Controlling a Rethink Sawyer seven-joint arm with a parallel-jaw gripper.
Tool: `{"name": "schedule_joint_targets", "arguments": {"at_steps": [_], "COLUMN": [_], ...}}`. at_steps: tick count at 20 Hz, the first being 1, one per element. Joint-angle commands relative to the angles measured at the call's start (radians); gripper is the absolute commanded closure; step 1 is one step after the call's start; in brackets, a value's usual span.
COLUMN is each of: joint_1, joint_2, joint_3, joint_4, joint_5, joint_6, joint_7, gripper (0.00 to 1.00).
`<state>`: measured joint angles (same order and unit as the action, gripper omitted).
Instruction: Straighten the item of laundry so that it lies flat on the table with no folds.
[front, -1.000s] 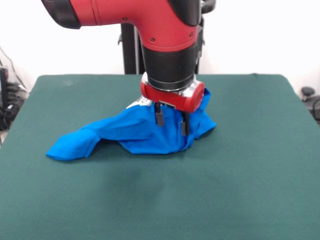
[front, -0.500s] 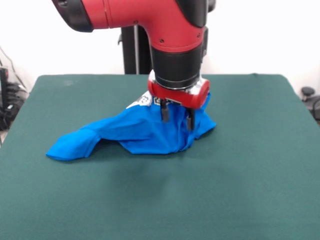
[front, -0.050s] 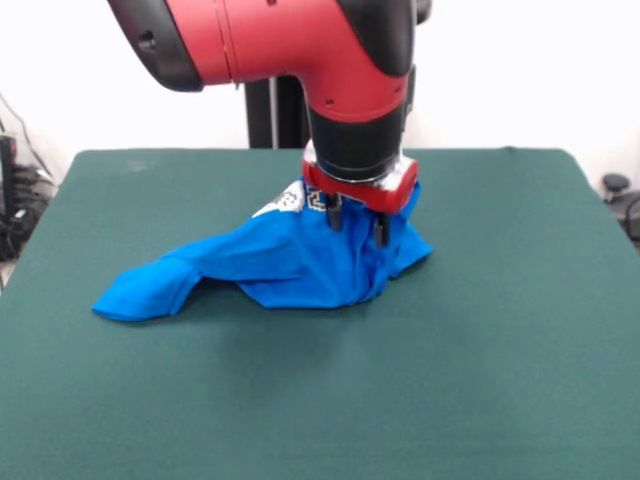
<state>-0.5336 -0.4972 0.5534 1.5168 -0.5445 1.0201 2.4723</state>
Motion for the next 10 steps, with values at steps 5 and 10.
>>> {"name": "schedule_joint_targets", "arguments": {"at_steps": [5, 10], "joint_1": [0.035, 0.047], "joint_2": [0.123, 0.134], "joint_3": [-0.053, -0.080], "joint_4": [0.063, 0.040], "joint_5": [-0.008, -0.045], "joint_6": [0.088, 0.071], "joint_7": [-0.121, -0.115], "gripper": [0.00, 0.00]}}
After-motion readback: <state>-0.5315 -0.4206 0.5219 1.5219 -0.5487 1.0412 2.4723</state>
